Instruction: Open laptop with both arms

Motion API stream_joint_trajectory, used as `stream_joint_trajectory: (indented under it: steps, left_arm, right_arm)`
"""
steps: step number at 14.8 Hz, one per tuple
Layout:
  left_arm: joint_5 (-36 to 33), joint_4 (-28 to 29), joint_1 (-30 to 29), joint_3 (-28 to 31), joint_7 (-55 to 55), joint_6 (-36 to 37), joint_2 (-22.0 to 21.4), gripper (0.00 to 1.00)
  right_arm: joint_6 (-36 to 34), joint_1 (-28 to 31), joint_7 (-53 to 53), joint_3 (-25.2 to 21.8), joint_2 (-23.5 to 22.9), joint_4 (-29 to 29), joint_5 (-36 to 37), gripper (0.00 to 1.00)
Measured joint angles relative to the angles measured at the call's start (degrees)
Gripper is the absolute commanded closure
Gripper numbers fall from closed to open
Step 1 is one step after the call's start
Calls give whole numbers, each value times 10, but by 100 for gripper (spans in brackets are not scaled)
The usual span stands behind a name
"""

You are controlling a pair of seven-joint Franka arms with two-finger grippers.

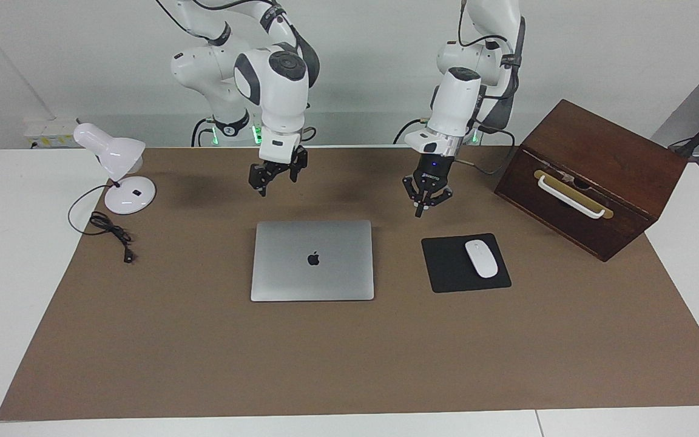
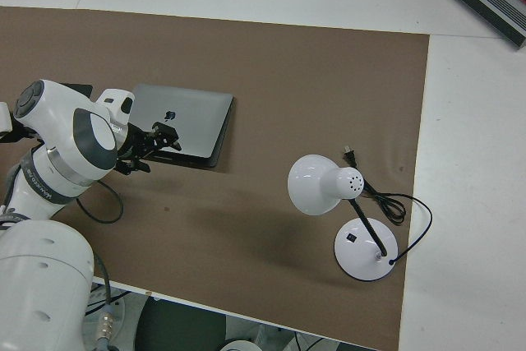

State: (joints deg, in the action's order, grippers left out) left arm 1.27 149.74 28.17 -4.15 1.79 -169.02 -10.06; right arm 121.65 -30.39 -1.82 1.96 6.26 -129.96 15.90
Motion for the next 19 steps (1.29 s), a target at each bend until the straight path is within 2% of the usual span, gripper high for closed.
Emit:
stream_joint_trajectory:
  steps: [5, 8, 12, 19]
  left_arm:
    - [0, 40, 33, 0, 1, -82, 8, 100]
    - [0, 41, 44, 0, 2, -97, 16, 100]
    - [0, 42, 58, 0, 3, -115, 24, 100]
    - [0, 45, 79, 0, 6, -207, 78, 100]
  right_arm:
    - [67, 0, -1, -2, -7, -43, 13, 0]
    - [96, 0, -1, -2, -27, -50, 16, 0]
    - [101, 0, -1, -1, -35, -50, 16, 0]
    - [108, 0, -1, -1, -39, -50, 24, 0]
